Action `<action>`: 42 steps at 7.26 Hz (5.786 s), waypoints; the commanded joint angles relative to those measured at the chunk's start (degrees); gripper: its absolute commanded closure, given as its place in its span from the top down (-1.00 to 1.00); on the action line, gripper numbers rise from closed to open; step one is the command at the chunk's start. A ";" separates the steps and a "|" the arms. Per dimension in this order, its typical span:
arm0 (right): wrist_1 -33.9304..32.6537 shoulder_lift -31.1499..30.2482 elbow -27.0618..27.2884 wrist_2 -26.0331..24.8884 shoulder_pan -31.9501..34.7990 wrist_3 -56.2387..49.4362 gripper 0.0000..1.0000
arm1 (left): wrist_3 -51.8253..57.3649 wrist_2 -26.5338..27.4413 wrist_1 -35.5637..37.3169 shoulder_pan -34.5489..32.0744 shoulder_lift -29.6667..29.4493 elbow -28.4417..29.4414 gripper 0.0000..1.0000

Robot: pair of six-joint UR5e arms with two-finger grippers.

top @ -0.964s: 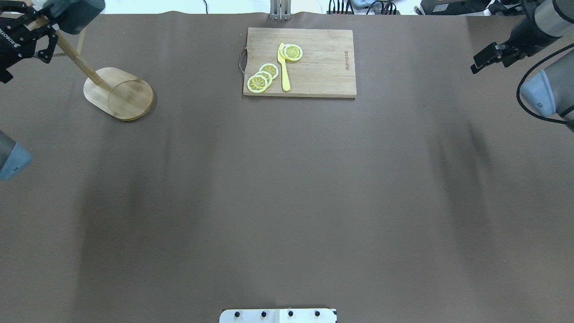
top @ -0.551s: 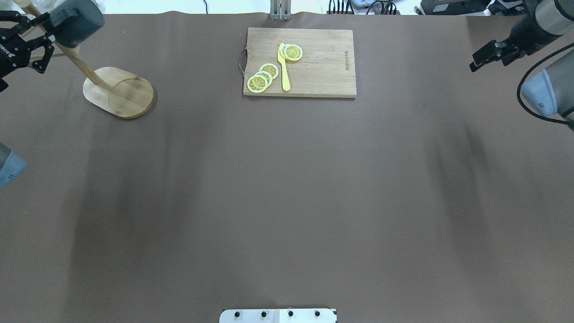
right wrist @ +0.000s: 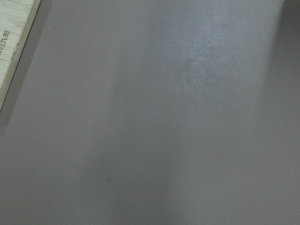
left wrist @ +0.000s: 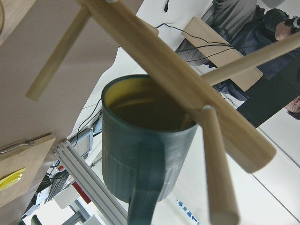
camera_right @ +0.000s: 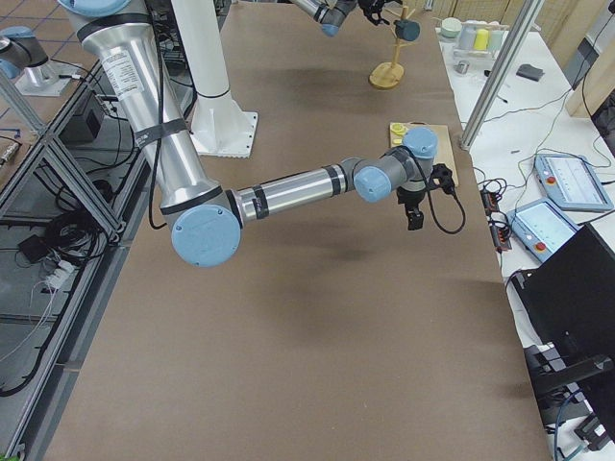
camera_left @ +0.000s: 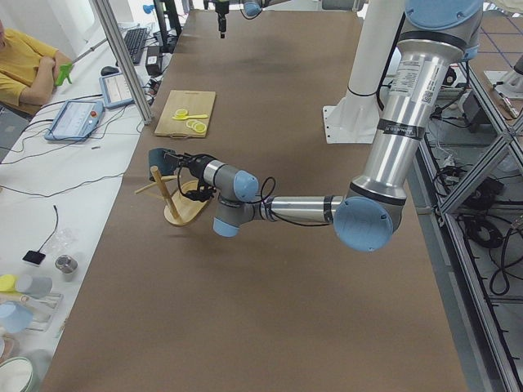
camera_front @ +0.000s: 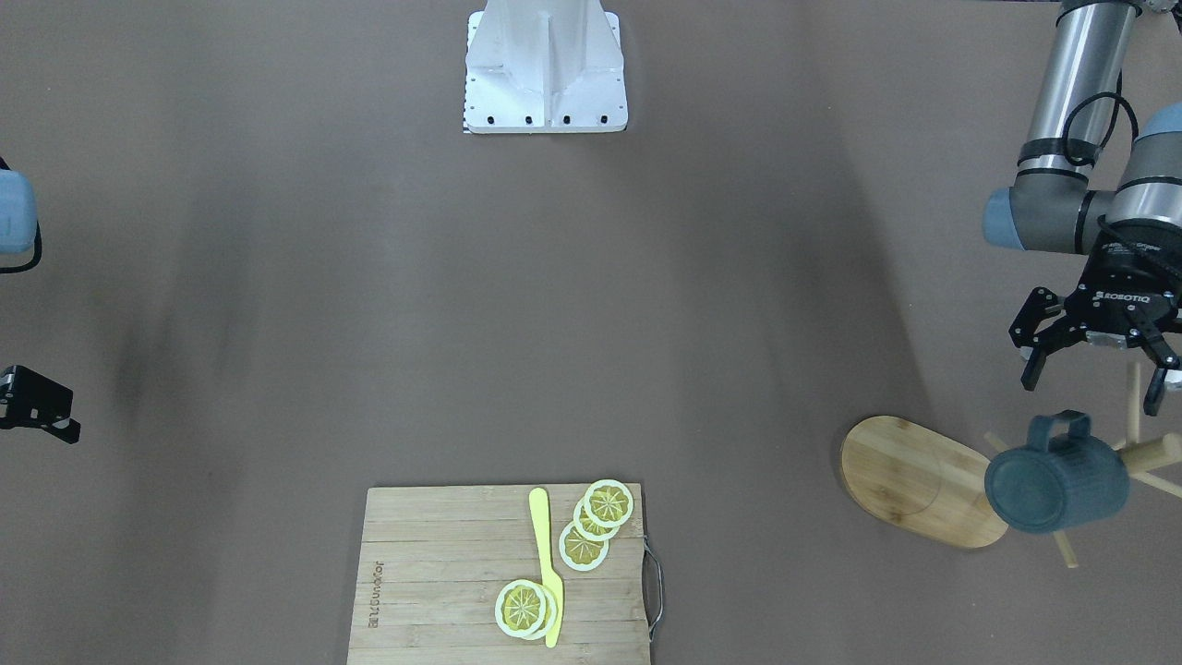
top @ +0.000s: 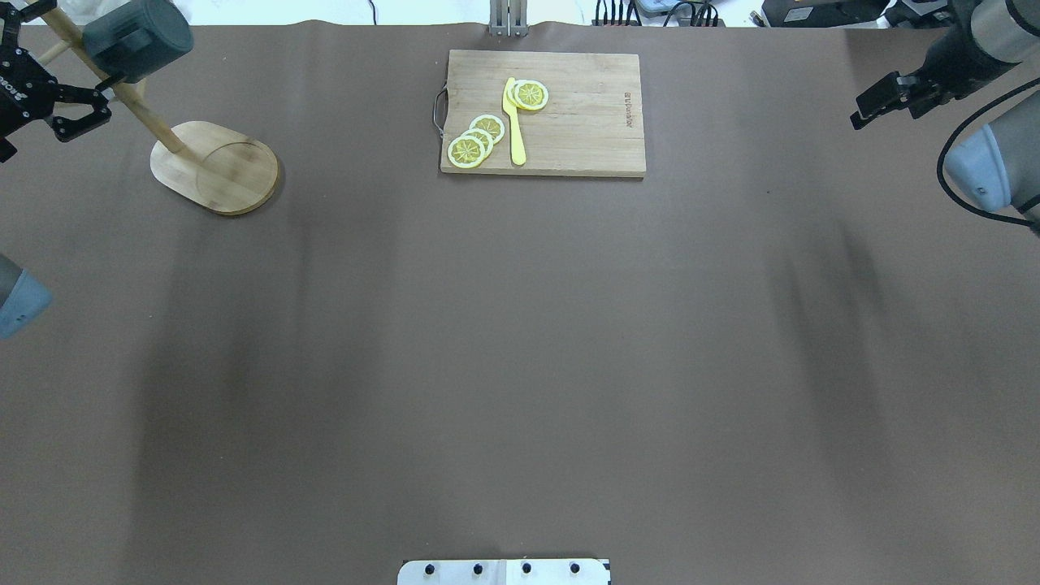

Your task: Hang cup on storage rack

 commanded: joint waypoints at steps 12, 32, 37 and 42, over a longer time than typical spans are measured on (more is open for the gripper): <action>0.61 -6.07 -0.04 -0.79 10.42 -4.45 0.98 | 99.06 -4.64 9.98 -0.88 10.37 -2.70 0.97; -15.87 -6.53 -4.52 0.51 17.63 -22.37 0.99 | 162.48 -45.66 108.18 -26.45 12.12 -25.20 0.97; -16.97 -7.05 -3.12 5.62 20.20 -23.55 0.99 | 165.93 -43.28 99.75 -25.05 17.40 -25.65 0.97; -16.97 -6.96 -3.12 5.63 20.55 -25.75 0.99 | 165.76 -43.99 99.74 -24.96 17.40 -25.03 0.97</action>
